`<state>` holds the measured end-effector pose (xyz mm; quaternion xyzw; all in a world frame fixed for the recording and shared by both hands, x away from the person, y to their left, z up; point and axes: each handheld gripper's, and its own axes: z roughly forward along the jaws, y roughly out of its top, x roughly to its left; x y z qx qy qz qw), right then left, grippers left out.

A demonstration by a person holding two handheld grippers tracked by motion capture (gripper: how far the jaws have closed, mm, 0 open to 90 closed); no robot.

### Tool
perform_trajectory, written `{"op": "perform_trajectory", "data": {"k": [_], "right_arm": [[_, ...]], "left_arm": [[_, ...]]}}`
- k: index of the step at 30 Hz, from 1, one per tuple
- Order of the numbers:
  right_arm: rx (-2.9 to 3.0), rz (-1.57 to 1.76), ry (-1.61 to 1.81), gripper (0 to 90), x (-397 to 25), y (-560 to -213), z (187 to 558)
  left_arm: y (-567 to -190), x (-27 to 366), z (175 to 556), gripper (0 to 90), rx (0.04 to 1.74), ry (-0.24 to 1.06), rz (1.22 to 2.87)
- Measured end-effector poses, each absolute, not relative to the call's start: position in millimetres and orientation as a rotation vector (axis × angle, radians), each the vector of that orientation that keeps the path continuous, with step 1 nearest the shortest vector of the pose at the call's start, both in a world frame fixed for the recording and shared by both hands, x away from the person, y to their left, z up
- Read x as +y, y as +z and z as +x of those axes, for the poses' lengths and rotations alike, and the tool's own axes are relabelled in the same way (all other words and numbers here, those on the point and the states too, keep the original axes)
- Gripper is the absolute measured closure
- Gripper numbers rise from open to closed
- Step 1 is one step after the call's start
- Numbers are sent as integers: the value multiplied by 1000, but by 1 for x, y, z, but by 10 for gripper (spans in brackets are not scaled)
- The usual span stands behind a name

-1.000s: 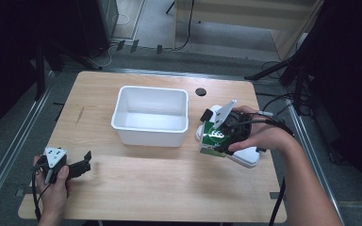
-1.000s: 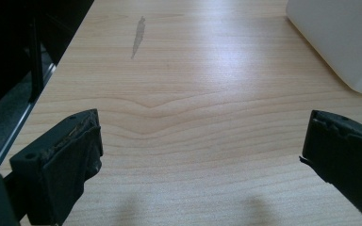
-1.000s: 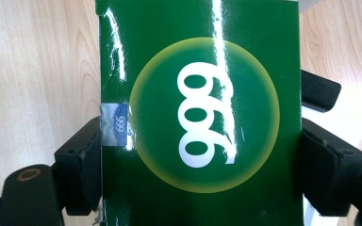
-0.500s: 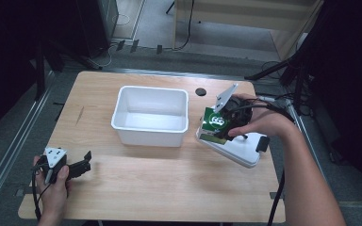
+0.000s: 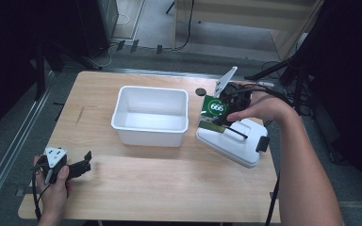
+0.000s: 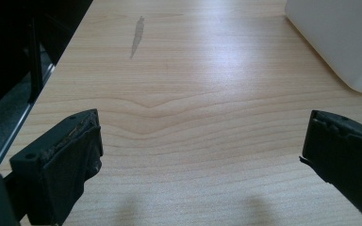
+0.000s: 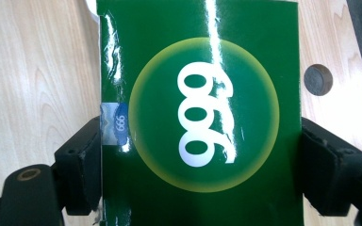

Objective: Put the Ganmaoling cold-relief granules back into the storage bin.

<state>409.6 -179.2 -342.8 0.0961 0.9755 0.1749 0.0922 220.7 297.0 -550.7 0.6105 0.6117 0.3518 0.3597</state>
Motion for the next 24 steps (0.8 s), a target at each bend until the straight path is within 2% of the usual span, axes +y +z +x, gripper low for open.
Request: {"op": "perform_trajectory", "data": {"k": [24], "right_arm": [[2884, 205, 530, 166, -139, -317, 429]], "left_arm": [[-551, 297, 221, 0, 1574, 901, 1576]]}}
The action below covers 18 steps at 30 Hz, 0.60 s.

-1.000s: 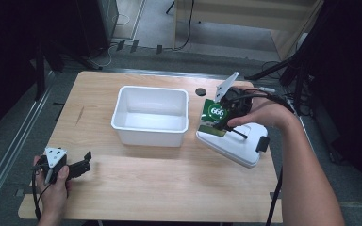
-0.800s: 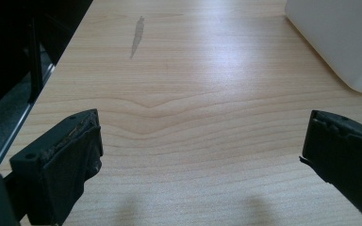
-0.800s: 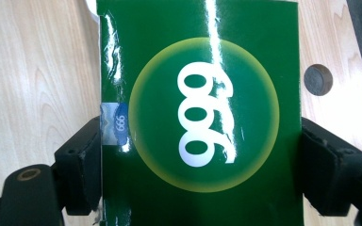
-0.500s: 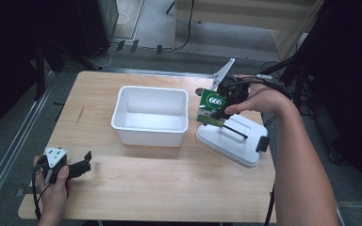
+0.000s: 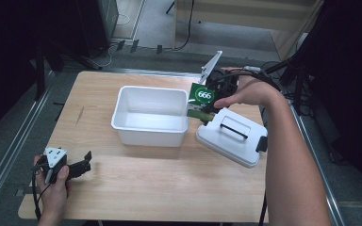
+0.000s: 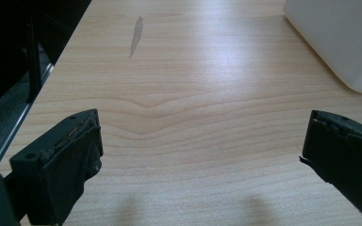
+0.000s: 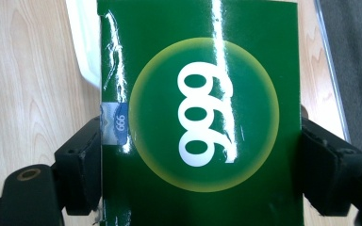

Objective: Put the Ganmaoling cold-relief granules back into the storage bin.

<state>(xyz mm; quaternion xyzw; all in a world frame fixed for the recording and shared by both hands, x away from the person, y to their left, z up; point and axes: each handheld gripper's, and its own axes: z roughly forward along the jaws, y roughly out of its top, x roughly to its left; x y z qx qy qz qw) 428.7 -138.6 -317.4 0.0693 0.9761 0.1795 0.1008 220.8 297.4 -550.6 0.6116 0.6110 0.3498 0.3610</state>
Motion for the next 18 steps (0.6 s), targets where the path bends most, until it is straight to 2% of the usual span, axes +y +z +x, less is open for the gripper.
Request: {"op": "perform_trajectory", "data": {"k": [18], "right_arm": [[2894, 83, 517, 166, -89, -308, 433]], "left_arm": [[-551, 297, 221, 0, 1576, 897, 1575]]}}
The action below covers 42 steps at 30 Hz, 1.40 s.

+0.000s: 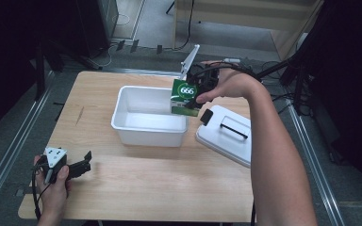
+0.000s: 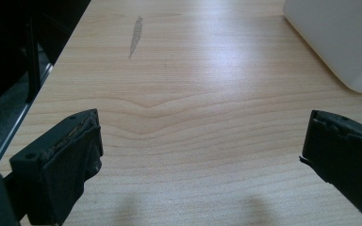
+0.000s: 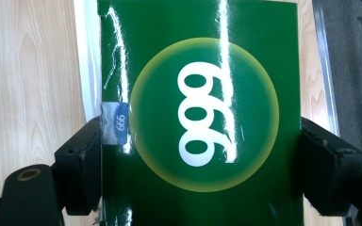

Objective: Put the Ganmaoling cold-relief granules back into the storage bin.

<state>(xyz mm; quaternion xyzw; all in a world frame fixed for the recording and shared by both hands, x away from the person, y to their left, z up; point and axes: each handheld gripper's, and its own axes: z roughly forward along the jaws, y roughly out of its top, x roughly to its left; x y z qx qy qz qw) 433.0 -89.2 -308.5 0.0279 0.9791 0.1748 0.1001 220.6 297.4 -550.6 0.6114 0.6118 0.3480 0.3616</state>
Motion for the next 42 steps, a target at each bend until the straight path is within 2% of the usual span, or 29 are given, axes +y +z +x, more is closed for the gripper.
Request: {"op": "perform_trajectory", "data": {"k": [24, 42], "right_arm": [[2911, -18, 507, 166, -50, -328, 435], [2880, -85, 479, 166, -43, -364, 441]], "left_arm": [[-551, 298, 221, 0, 1576, 888, 1572], [-551, 298, 221, 0, 1575, 886, 1568]]}}
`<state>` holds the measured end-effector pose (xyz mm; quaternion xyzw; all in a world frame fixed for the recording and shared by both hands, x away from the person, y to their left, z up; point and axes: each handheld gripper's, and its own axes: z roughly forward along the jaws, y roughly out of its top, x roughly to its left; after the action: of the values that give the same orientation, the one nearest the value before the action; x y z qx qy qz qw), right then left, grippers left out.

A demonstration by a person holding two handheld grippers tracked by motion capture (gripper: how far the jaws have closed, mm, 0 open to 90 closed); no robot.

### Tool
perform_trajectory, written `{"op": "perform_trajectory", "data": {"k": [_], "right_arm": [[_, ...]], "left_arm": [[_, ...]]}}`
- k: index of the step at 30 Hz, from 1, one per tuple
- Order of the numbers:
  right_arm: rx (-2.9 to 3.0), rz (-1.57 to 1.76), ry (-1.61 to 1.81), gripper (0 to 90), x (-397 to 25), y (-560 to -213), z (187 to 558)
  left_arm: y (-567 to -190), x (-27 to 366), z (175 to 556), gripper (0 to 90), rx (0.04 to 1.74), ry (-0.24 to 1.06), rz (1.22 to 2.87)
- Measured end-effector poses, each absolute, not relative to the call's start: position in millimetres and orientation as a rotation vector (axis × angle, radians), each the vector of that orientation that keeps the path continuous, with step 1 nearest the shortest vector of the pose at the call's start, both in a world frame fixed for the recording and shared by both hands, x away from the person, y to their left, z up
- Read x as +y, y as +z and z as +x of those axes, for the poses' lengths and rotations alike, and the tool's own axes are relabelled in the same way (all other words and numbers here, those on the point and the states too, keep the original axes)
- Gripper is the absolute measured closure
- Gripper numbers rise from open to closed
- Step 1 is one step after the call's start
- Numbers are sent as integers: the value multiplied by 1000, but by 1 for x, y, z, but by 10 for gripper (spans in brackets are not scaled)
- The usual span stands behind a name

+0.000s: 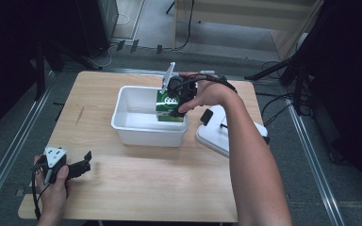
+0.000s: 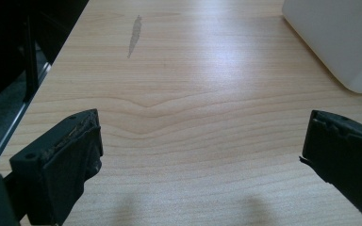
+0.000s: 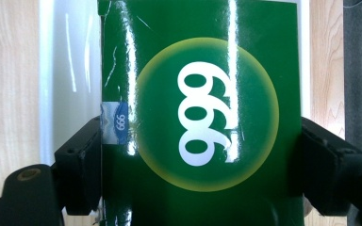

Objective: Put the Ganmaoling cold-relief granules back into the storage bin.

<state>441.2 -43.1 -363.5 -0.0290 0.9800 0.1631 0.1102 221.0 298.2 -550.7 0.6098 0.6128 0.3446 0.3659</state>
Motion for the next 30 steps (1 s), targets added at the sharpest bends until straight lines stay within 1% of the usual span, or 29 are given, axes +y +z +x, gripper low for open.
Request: {"op": "perform_trajectory", "data": {"k": [16, 30], "right_arm": [[2904, -38, 465, 165, -46, -395, 444], [2919, -10, 425, 164, -40, -420, 448]], "left_arm": [[-551, 298, 221, 0, 1576, 885, 1567], [-551, 298, 221, 0, 1579, 887, 1568]]}}
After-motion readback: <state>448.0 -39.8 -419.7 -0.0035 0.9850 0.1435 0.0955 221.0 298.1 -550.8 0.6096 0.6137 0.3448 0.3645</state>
